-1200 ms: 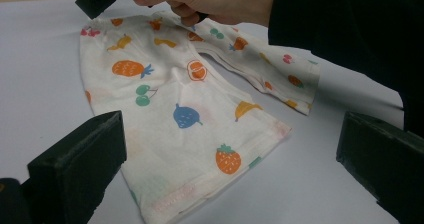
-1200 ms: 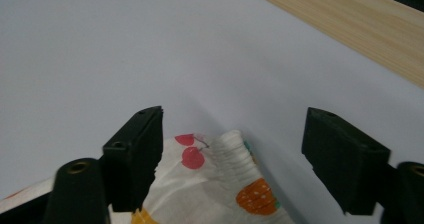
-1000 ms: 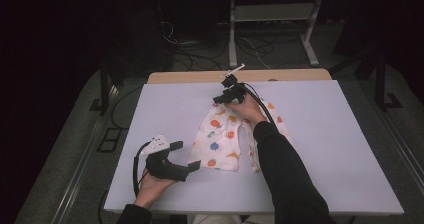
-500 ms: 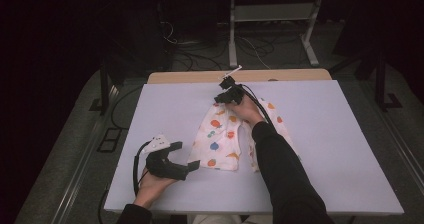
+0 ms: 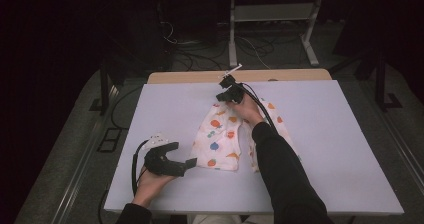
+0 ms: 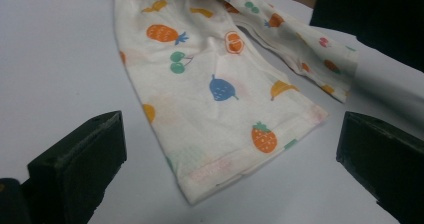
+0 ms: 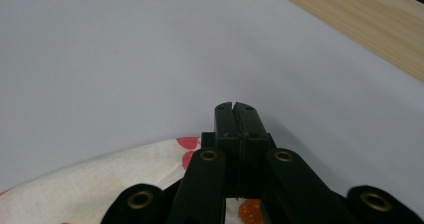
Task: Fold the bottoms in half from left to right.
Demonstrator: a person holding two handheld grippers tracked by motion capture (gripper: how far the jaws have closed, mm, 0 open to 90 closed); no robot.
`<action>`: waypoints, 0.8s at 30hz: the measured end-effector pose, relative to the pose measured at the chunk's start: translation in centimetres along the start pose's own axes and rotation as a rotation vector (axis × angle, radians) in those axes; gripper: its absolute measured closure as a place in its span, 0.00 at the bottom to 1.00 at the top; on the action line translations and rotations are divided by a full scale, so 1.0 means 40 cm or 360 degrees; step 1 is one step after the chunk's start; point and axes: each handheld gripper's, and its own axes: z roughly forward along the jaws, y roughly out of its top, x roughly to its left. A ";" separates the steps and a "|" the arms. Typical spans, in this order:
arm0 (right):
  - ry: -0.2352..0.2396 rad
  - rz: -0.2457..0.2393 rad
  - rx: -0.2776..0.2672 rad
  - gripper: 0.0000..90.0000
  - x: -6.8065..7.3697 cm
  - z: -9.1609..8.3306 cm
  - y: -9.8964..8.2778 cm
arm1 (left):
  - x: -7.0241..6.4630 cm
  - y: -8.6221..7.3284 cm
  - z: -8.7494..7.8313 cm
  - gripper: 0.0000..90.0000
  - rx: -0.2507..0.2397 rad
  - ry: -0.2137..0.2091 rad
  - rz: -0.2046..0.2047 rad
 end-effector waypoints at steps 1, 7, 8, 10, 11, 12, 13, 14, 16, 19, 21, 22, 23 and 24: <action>0.0006 -0.0006 -0.0002 0.99 0.001 -0.002 0.000 | 0.004 0.000 0.000 0.00 0.0006 0.0005 -0.0013; -0.0001 -0.0023 -0.0013 0.99 0.011 -0.009 0.004 | 0.020 -0.001 0.005 0.00 0.0063 0.0000 -0.0123; -0.0004 -0.0026 -0.0013 0.99 0.012 -0.010 0.005 | 0.022 -0.002 0.007 0.00 0.0075 -0.0001 -0.0137; -0.0003 -0.0024 -0.0022 0.99 0.014 -0.014 0.006 | 0.025 -0.002 0.009 0.00 0.0094 -0.0005 -0.0155; -0.0003 -0.0029 -0.0025 0.99 0.015 -0.015 0.007 | 0.026 -0.003 0.010 0.00 0.0102 -0.0002 -0.0160; -0.0008 -0.0032 -0.0027 0.99 0.015 -0.017 0.007 | 0.027 -0.003 0.011 0.00 0.0107 -0.0003 -0.0169; -0.0009 -0.0032 -0.0032 0.99 0.015 -0.019 0.008 | 0.028 -0.003 0.012 0.00 0.0115 -0.0005 -0.0183; -0.0010 -0.0031 -0.0037 0.99 0.015 -0.021 0.008 | 0.030 -0.003 0.013 0.00 0.0123 -0.0008 -0.0190; -0.0014 -0.0020 -0.0046 0.99 0.015 -0.025 0.009 | 0.032 -0.004 0.016 0.00 0.0137 -0.0010 -0.0202; -0.0018 -0.0030 -0.0055 0.99 0.016 -0.030 0.008 | 0.033 -0.005 0.017 0.00 0.0166 -0.0009 -0.0211; -0.0020 -0.0025 -0.0059 0.99 0.017 -0.032 0.006 | 0.033 -0.005 0.019 0.00 0.0200 -0.0002 -0.0188; -0.0019 -0.0025 -0.0063 0.99 0.016 -0.033 0.006 | 0.032 -0.005 0.022 0.00 0.0212 -0.0004 -0.0183; -0.0019 -0.0025 -0.0063 0.99 0.016 -0.033 0.005 | 0.031 -0.005 0.023 0.00 0.0227 -0.0008 -0.0173; -0.0020 -0.0026 -0.0064 0.99 0.015 -0.033 0.005 | 0.029 -0.006 0.024 0.00 0.0239 -0.0015 -0.0156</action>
